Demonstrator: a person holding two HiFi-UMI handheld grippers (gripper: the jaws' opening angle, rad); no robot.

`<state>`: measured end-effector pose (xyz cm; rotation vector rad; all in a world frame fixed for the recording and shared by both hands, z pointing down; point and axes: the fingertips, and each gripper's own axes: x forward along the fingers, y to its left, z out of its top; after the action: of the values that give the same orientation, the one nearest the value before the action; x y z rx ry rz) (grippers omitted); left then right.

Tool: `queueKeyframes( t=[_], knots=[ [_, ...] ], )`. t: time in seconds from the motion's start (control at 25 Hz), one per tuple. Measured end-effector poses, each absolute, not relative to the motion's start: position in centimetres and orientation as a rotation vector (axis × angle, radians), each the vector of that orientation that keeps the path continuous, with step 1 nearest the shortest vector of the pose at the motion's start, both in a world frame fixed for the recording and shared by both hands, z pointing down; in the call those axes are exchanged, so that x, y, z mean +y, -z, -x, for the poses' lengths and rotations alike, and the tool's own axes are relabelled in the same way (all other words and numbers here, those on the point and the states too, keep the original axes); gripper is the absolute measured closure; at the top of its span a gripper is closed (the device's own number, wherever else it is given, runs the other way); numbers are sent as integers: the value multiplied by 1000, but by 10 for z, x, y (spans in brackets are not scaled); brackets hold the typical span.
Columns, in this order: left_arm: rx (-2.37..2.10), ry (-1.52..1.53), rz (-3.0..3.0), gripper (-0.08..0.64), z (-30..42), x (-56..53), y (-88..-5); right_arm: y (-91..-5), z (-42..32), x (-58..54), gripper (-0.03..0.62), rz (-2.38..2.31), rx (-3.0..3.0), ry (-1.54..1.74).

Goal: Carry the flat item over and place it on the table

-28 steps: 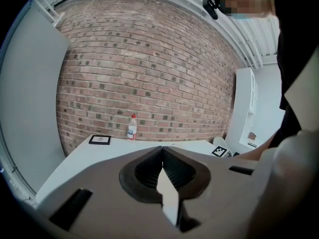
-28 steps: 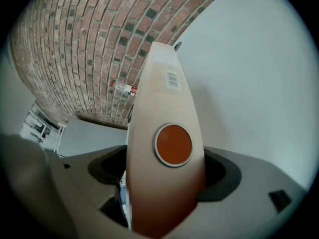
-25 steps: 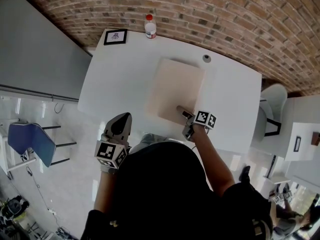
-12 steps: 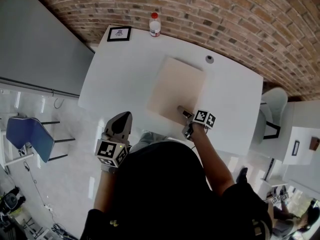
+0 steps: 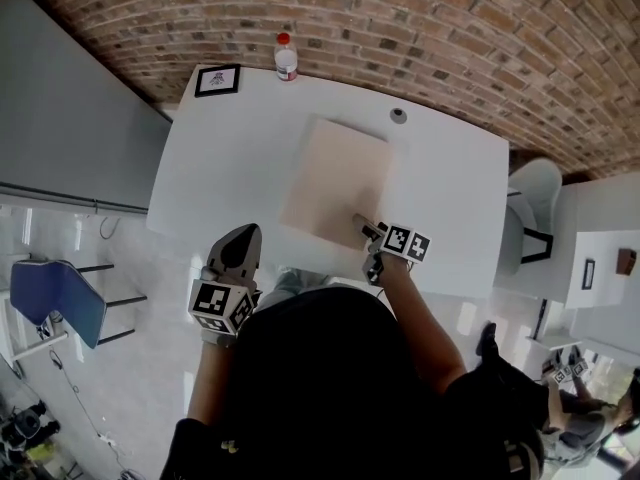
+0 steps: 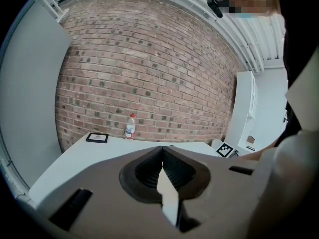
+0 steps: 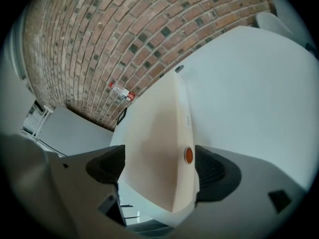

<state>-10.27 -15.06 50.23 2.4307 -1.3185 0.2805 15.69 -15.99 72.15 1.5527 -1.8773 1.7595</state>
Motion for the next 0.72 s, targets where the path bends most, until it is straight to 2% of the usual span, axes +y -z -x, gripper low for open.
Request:
queueKeyframes(
  t=[0.08,0.12,0.24,0.4,0.48,0.72],
  knots=[
    [-1298,-273,-2451,555,97,-155,-499,-702,-160,-161,148,-1576,-1929,-1686],
    [-1286,-267,-2460,555,94,-157,-498,-691,-162,-161,189,-1583,-1962,-1643],
    [-1238,-251,-2492,555,82,-162,-495,-652,-161,-163,417,-1594,-2093,-1497],
    [-1163,-232,-2542,555,64,-165,-488,-604,-154,-162,563,-1569,-2253,-1278],
    [-1127,-231,-2562,555,56,-166,-487,-583,-147,-160,581,-1541,-2321,-1174],
    [-1038,-205,-2625,555,38,-171,-474,-525,-131,-153,581,-1487,-2450,-824]
  ],
)
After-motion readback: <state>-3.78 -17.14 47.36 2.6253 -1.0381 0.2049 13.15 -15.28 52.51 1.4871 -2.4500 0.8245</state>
